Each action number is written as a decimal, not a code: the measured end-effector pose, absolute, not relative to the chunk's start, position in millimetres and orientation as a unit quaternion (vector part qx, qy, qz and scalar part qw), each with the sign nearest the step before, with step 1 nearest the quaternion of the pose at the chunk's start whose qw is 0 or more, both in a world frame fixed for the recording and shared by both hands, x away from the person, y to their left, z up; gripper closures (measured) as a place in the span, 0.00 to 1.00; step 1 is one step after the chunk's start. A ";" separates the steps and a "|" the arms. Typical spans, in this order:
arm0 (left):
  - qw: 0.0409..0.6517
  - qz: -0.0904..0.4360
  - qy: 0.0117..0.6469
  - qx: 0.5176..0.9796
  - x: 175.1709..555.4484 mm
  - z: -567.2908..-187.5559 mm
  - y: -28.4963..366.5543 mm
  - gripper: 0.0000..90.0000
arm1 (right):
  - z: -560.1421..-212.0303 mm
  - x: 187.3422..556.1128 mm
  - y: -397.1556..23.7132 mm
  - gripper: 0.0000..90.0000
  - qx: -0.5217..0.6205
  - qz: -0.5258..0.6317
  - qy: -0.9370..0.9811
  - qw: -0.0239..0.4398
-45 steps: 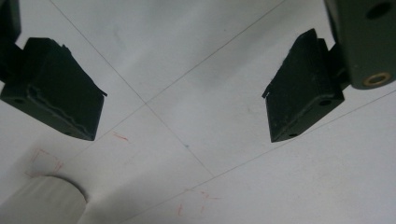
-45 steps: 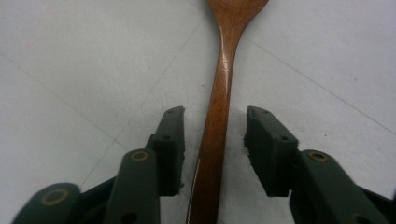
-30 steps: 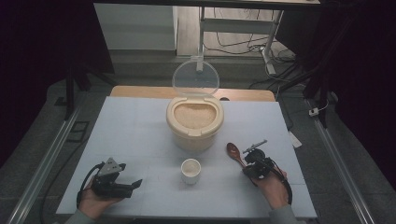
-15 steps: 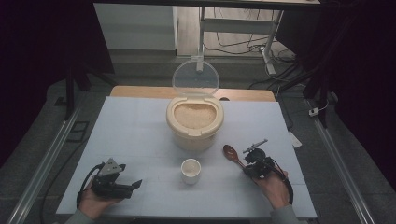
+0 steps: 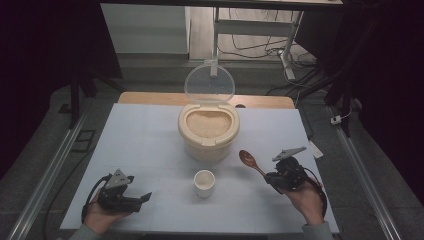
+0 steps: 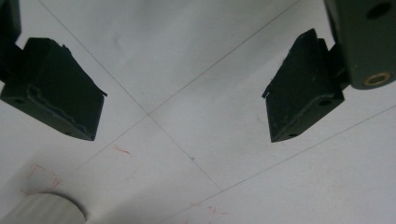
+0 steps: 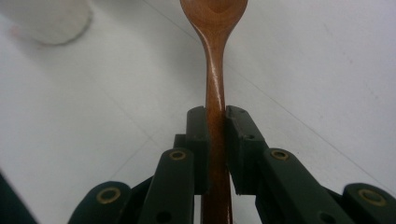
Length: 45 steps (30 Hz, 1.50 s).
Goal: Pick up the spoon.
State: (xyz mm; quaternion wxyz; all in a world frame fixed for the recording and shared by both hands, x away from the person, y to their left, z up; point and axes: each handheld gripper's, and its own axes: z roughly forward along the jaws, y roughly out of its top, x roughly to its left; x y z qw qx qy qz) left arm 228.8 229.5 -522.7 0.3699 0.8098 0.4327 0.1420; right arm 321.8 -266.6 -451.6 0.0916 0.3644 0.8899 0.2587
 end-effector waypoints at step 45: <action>0.374 0.141 0.435 0.807 231.1 -522.7 231.8 0.13 | -420.4 314.4 -183.5 0.89 0.170 0.313 0.933 0.052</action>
